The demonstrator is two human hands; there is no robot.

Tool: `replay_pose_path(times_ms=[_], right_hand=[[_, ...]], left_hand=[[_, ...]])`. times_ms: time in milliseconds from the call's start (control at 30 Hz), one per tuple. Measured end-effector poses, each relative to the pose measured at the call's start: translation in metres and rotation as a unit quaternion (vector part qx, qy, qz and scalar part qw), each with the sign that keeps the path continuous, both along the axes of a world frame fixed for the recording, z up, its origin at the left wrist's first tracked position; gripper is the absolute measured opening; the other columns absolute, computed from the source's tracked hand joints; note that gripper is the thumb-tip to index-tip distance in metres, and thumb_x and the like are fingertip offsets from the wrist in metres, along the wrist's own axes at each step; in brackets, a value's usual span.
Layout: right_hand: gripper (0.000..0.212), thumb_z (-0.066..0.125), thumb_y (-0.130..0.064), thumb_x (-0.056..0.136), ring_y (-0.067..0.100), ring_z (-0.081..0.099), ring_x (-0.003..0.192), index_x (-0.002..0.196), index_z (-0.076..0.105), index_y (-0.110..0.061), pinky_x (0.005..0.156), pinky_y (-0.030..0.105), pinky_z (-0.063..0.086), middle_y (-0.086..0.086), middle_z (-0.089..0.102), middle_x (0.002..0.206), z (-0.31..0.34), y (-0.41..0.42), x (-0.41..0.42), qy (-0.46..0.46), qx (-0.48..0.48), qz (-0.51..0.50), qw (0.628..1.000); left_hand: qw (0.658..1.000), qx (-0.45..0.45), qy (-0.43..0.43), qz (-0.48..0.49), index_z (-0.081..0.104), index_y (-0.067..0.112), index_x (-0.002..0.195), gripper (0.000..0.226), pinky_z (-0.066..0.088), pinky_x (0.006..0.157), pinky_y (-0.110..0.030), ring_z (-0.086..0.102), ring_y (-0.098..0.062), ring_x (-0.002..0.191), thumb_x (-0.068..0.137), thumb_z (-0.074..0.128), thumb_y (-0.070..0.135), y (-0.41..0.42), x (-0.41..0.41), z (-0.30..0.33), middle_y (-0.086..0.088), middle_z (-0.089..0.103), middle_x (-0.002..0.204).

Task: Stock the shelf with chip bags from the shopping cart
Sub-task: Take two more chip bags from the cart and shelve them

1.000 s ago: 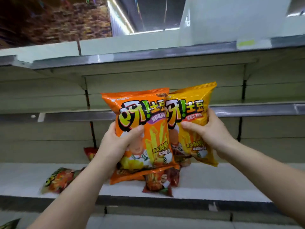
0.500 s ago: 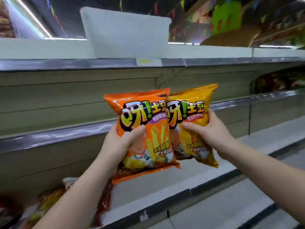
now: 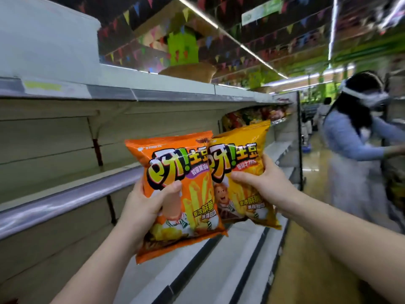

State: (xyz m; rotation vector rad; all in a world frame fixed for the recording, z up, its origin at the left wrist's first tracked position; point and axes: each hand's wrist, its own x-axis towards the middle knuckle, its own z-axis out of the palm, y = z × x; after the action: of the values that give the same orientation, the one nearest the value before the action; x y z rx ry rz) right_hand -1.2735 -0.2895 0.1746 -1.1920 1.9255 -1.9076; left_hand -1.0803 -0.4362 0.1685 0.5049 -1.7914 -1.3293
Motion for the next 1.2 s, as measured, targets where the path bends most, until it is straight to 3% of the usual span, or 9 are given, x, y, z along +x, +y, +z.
replay_pose_path(times_ms=[133,400,500,567,767,933,1033,1200], right_hand=[[0.071,0.079,-0.031,0.069,0.018,0.062,0.097,0.129,0.041,-0.025,0.091,0.042,0.05,-0.004,0.062,0.108,-0.008,0.01,-0.043,-0.008,-0.005,-0.045,0.999],[0.071,0.079,-0.033,0.067,0.015,0.063,0.093,0.127,0.041,-0.027,0.081,0.035,0.052,-0.005,0.063,0.106,-0.019,0.002,-0.169,-0.019,-0.025,-0.058,0.998],[0.07,0.079,-0.035,0.067,0.017,0.063,0.096,0.126,0.042,-0.029,0.086,0.041,0.052,-0.005,0.063,0.108,-0.019,-0.005,-0.223,-0.014,-0.024,-0.056,0.998],[0.068,0.079,-0.036,0.067,0.017,0.062,0.095,0.124,0.041,-0.031,0.086,0.041,0.052,-0.006,0.062,0.107,-0.016,-0.012,-0.259,-0.016,-0.02,-0.053,0.998],[0.058,0.075,-0.033,0.072,0.007,0.058,0.083,0.116,0.037,-0.033,0.065,0.023,0.046,-0.014,0.057,0.094,-0.007,-0.04,-0.347,-0.019,-0.025,-0.041,0.999],[0.06,0.075,-0.036,0.072,0.015,0.06,0.091,0.119,0.038,-0.032,0.08,0.035,0.05,-0.011,0.058,0.097,-0.008,-0.076,-0.416,-0.027,-0.023,-0.048,0.998],[0.064,0.074,-0.04,0.072,0.017,0.061,0.095,0.125,0.04,-0.03,0.086,0.04,0.051,-0.007,0.061,0.104,-0.009,-0.105,-0.457,-0.019,-0.026,-0.057,0.998],[0.068,0.073,-0.042,0.072,0.016,0.062,0.094,0.13,0.04,-0.028,0.085,0.038,0.051,-0.004,0.062,0.109,0.003,-0.158,-0.531,-0.003,-0.039,-0.06,0.997]], left_hand=[[0.999,0.024,0.0,-0.046,0.055,0.032,0.122,0.103,0.052,0.087,-0.055,0.067,-0.033,0.102,0.03,0.084,0.069,-0.005,-0.055,-0.007,-0.002,0.069,0.116],[0.998,0.02,-0.012,-0.062,0.053,0.028,0.124,0.094,0.054,0.087,-0.052,0.069,-0.03,0.098,0.043,0.086,0.061,-0.015,-0.182,-0.011,-0.003,0.069,0.114],[0.999,0.014,-0.005,-0.044,0.054,0.026,0.125,0.087,0.055,0.084,-0.044,0.07,-0.024,0.095,0.047,0.078,0.054,-0.017,-0.237,-0.007,-0.001,0.069,0.113],[0.999,0.017,-0.006,-0.038,0.054,0.027,0.125,0.087,0.055,0.086,-0.045,0.07,-0.023,0.094,0.048,0.084,0.056,-0.02,-0.273,-0.002,0.0,0.069,0.114],[0.999,0.023,-0.014,-0.028,0.054,0.03,0.125,0.093,0.054,0.088,-0.049,0.069,-0.025,0.097,0.044,0.085,0.061,-0.041,-0.363,0.006,0.001,0.069,0.115],[0.999,0.011,-0.023,-0.026,0.057,0.032,0.121,0.081,0.054,0.088,-0.048,0.069,-0.024,0.098,0.049,0.084,0.06,-0.075,-0.431,0.01,0.003,0.07,0.113],[1.0,0.016,-0.016,-0.019,0.056,0.031,0.121,0.086,0.055,0.087,-0.048,0.07,-0.024,0.095,0.044,0.081,0.06,-0.1,-0.474,0.012,0.002,0.07,0.112],[1.0,0.012,-0.003,-0.011,0.053,0.03,0.123,0.094,0.055,0.087,-0.047,0.07,-0.024,0.094,0.04,0.084,0.063,-0.151,-0.548,0.025,0.002,0.07,0.111]])
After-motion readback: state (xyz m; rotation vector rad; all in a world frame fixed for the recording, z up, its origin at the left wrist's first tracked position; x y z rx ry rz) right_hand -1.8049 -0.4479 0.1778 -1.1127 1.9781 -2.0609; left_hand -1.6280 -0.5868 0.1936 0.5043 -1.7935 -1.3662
